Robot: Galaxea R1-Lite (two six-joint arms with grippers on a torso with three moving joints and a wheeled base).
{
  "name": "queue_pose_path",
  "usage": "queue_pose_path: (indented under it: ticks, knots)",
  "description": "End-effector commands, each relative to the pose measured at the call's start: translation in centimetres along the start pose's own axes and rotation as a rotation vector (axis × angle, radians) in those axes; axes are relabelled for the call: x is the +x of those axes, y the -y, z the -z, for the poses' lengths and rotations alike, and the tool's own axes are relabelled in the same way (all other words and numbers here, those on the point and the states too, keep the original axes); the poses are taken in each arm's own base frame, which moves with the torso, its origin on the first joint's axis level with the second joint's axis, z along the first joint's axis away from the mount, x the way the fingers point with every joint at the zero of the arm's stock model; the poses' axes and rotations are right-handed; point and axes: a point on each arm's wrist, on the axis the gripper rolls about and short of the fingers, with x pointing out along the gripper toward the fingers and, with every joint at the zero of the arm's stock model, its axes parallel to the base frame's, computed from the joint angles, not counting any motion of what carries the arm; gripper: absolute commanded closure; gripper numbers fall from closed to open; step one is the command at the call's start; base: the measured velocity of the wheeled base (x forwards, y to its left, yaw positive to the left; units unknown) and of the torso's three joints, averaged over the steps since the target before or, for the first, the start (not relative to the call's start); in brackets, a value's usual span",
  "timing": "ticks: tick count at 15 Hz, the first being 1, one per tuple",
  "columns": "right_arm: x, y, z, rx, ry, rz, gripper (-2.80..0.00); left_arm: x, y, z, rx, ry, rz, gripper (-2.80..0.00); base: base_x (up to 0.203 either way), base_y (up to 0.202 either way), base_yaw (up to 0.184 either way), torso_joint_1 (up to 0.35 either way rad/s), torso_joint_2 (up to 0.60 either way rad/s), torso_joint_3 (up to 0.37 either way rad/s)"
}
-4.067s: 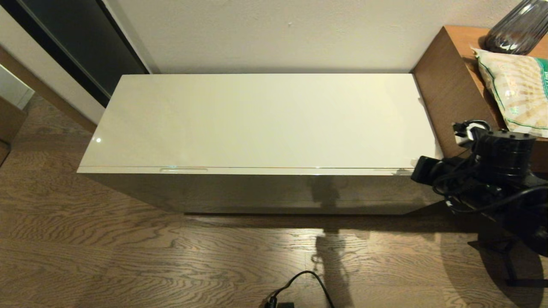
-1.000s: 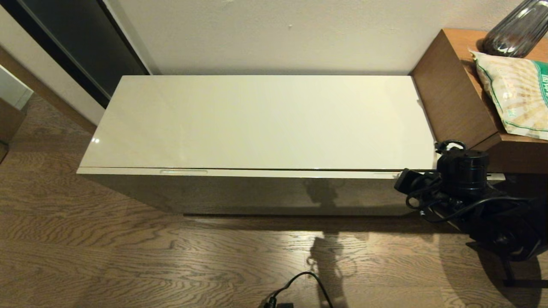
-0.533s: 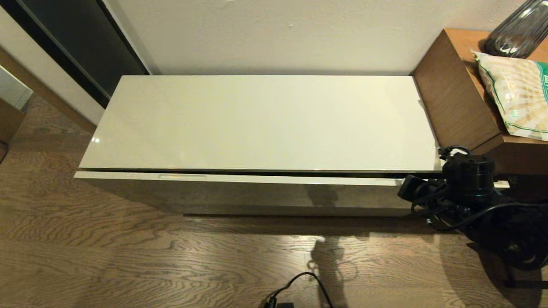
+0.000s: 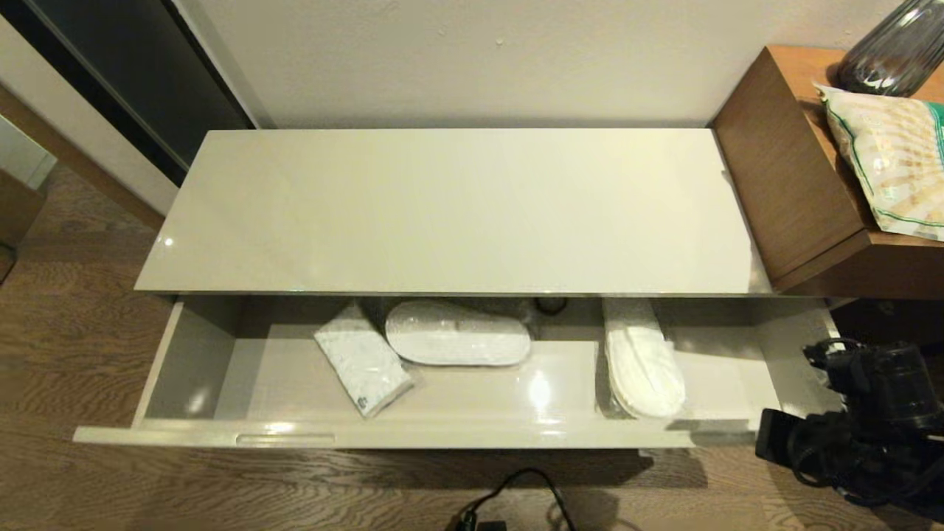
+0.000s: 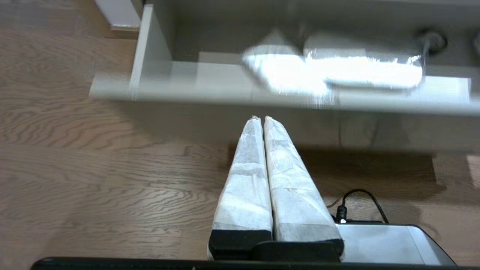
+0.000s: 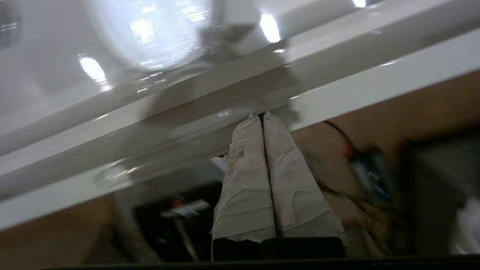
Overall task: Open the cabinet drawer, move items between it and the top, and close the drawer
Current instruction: Open the drawer
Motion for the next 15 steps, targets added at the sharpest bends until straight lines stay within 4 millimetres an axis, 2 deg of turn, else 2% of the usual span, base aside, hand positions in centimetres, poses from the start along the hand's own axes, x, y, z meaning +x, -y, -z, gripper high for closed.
queue_pose_path:
  ticks: [1, 3, 4, 6, 10, 15]
  knots:
    - [-5.9, 1.3, -0.2, 0.046, 0.156, -0.085, 0.0, 0.0, 0.0, 0.0, 0.0, 0.002, 0.0, 0.0, 0.0, 0.0, 0.0, 0.0, 0.0, 0.0]
    - [-10.3, 2.8, 0.6, 0.068, 0.193, -0.113, 0.0, 0.0, 0.0, 0.0, 0.0, 0.001, 0.0, 0.0, 0.0, 0.0, 0.0, 0.0, 0.0, 0.0]
    - [-11.8, 3.4, 1.1, 0.073, 0.187, -0.12, 0.0, 0.0, 0.0, 0.0, 0.0, 0.001, 0.0, 0.0, 0.0, 0.0, 0.0, 0.0, 0.0, 0.0]
    - [-13.2, 4.1, 1.6, 0.079, 0.171, -0.128, 0.0, 0.0, 0.0, 0.0, 0.0, 0.001, 0.0, 0.0, 0.0, 0.0, 0.0, 0.0, 0.0, 0.0]
    - [-11.7, 3.5, 1.4, 0.049, 0.041, -0.108, 0.0, 0.0, 0.0, 0.0, 0.0, 0.001, 0.0, 0.0, 0.0, 0.0, 0.0, 0.0, 0.0, 0.0]
    - [-11.7, 2.5, -0.5, 0.044, 0.008, -0.098, 0.0, 0.0, 0.0, 0.0, 0.0, 0.001, 0.0, 0.0, 0.0, 0.0, 0.0, 0.0, 0.0, 0.0]
